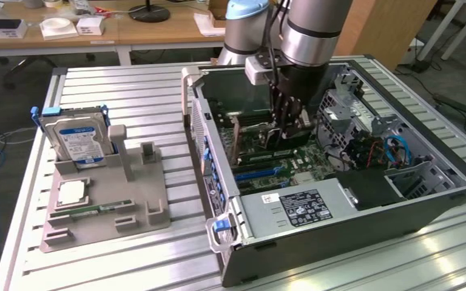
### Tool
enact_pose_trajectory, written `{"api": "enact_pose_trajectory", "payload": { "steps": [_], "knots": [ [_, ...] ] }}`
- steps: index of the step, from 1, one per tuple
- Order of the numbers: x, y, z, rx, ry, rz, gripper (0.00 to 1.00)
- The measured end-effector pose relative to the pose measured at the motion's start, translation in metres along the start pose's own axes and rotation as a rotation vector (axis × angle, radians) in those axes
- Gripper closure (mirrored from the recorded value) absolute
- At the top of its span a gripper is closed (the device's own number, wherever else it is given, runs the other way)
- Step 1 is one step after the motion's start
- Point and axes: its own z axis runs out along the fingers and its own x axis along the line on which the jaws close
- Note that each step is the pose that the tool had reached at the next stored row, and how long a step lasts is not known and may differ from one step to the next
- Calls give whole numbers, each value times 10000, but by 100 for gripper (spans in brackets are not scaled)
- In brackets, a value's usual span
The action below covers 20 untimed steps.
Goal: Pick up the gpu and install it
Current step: 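Insert the gpu into the slot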
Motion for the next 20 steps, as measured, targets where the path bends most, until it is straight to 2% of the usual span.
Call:
{"api": "enact_pose_trajectory", "payload": {
  "steps": [20],
  "knots": [
    [25,71,138,-21,0,-13,74]
  ]
}}
